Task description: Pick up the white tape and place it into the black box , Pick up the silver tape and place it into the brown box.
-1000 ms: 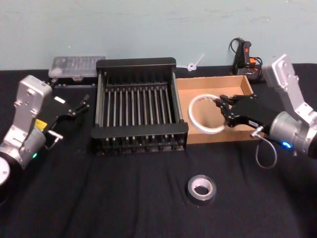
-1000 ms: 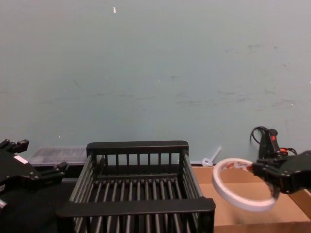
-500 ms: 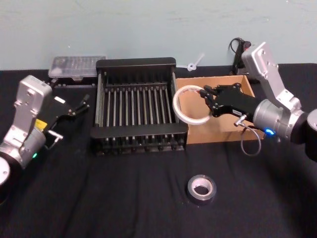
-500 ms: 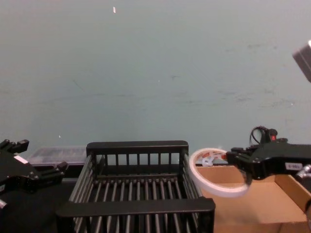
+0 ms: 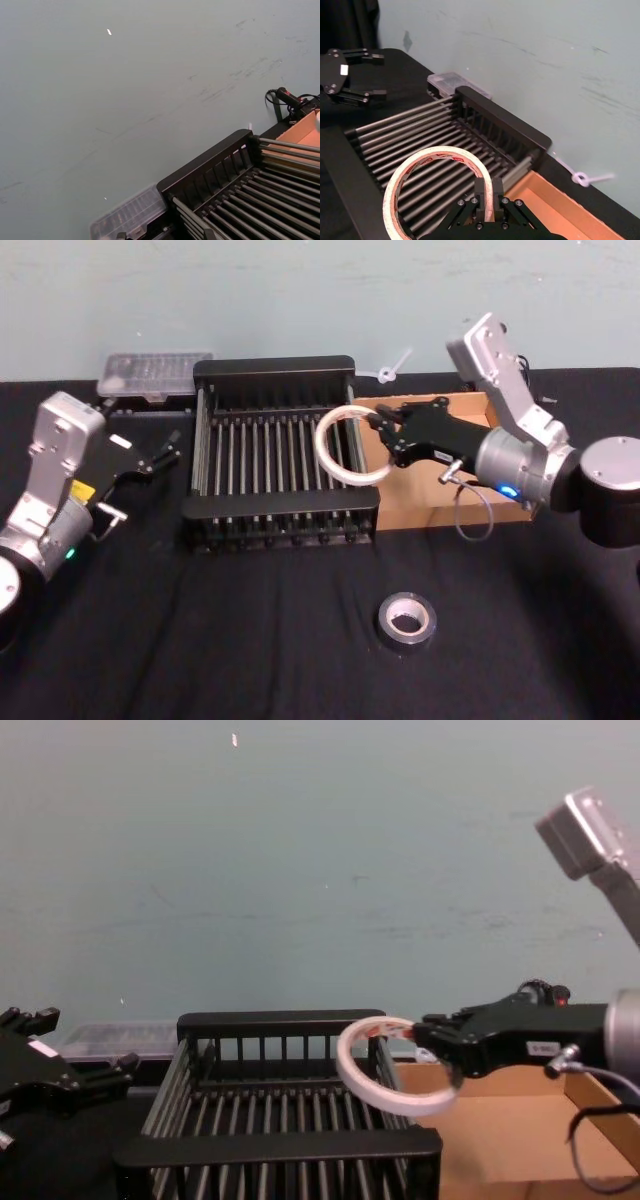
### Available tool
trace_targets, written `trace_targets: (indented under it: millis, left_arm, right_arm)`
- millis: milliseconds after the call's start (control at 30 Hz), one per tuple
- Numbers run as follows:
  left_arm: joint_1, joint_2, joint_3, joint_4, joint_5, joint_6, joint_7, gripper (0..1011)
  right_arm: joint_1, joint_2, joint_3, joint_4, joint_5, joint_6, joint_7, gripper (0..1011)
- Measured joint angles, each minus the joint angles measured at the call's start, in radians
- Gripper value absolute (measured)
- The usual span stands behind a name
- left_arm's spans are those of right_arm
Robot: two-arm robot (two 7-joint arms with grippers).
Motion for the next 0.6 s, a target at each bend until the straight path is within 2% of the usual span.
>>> trace_targets:
  millis: [333,600]
  left_arm:
    - [0.000,0.000,0.000,0.000,0.000,0.000,0.000,1001]
    - [0.000,0.000,0.000,0.000,0.000,0.000,0.000,1001]
  right_arm:
    - [0.047,-0.039,-0.036,0.048,-0.013,-0.011,0.017,96]
    - [0.094,-0.078,-0.056,0.112,-0.022,-0.018,0.023,96]
